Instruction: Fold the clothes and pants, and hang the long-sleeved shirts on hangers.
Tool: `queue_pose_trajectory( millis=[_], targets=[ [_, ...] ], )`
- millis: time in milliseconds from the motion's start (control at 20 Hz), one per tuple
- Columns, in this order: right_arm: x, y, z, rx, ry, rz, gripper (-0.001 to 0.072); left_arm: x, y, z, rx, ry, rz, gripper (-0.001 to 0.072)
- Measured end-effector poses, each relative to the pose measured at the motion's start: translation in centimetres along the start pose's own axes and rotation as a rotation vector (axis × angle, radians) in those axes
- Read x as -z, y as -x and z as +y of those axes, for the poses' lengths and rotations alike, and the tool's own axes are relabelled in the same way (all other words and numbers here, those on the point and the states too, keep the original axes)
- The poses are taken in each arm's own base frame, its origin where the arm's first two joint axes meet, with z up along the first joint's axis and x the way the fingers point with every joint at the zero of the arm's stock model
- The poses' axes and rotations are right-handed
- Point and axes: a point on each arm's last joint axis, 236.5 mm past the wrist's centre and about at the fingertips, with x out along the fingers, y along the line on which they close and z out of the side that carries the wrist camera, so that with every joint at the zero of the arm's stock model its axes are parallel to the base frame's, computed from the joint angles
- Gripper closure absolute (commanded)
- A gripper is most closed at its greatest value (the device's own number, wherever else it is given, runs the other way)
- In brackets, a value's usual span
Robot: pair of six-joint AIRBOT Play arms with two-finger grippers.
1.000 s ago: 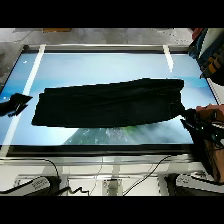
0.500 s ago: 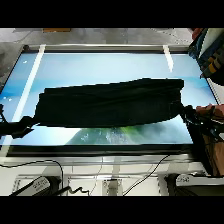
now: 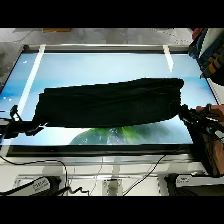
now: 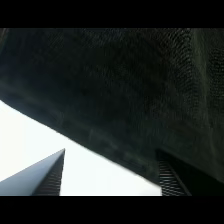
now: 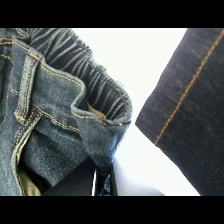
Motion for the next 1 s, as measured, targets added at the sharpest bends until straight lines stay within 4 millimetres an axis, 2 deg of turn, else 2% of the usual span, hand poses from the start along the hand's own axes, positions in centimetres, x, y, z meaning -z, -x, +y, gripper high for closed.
queue_pose_trajectory(
  millis=[50,100,250,350,500,650,850,1000],
  targets=[
    [0.0,0.0,0.0,0.003,0.009,0.0,0.0675,-0.3,-0.7,0.0,-0.009,0.006,-0.013,0.0564],
    [0.0,0.1,0.0,0.007,0.024,0.001,0.0675,-0.6,-1.3,0.1,-0.018,0.018,-0.026,0.0684],
    [-0.2,1.0,0.4,0.018,0.098,-0.006,0.0676,-1.7,-1.9,0.1,-0.032,0.028,-0.068,0.0685],
    [-0.7,2.1,1.4,0.015,0.168,-0.022,0.0676,-3.1,-1.3,0.1,-0.038,0.028,-0.112,0.0685],
    [-1.1,4.7,3.3,0.011,0.271,-0.043,0.0676,-5.0,0.9,-0.2,-0.049,0.001,-0.188,0.0685],
    [-1.1,7.8,4.4,0.044,0.349,-0.054,0.0677,-6.2,3.9,-0.7,-0.072,-0.068,-0.25,0.0685],
    [-0.1,12.4,4.6,0.135,0.449,-0.036,0.0676,-5.8,7.2,-1.1,-0.128,-0.186,-0.265,0.0685],
    [0.8,16.1,3.8,0.232,0.513,-0.03,0.0676,-4.6,8.6,0.1,-0.208,-0.233,-0.229,0.0685]
  ],
)
